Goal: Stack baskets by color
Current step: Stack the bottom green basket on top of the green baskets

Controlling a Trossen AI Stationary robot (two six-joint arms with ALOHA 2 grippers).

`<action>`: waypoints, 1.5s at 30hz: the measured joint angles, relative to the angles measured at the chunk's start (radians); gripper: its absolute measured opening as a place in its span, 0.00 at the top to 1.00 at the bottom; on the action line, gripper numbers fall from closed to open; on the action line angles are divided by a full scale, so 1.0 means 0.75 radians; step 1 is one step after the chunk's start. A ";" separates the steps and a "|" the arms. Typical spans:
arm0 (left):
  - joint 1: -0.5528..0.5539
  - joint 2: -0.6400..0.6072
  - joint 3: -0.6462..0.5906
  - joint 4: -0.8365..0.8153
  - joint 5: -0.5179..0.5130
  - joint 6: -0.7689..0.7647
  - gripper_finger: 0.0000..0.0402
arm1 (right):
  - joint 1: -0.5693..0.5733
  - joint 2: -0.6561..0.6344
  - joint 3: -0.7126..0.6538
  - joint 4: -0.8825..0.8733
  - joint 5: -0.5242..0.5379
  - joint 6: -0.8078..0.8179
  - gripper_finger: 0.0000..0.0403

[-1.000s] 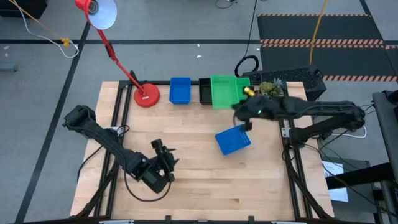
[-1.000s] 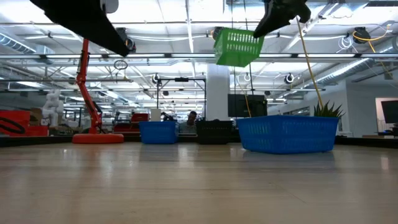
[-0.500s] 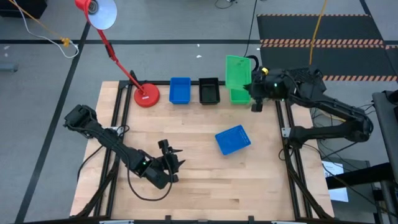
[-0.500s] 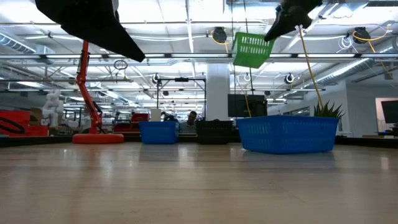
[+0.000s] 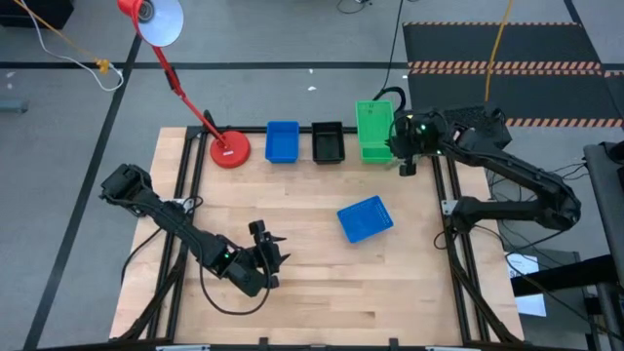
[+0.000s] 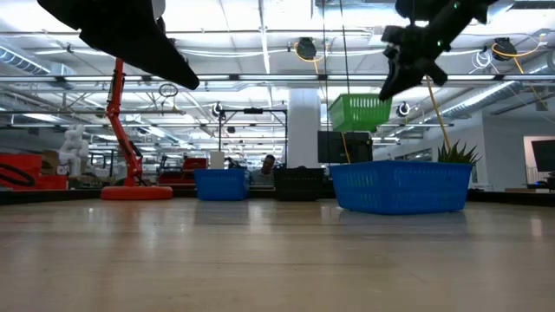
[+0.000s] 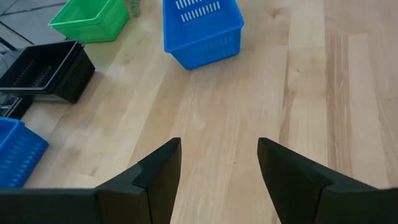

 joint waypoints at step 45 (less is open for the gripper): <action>0.000 0.000 0.000 -0.011 0.001 0.064 0.47 | -0.307 0.291 -0.276 0.307 -0.208 -0.076 0.83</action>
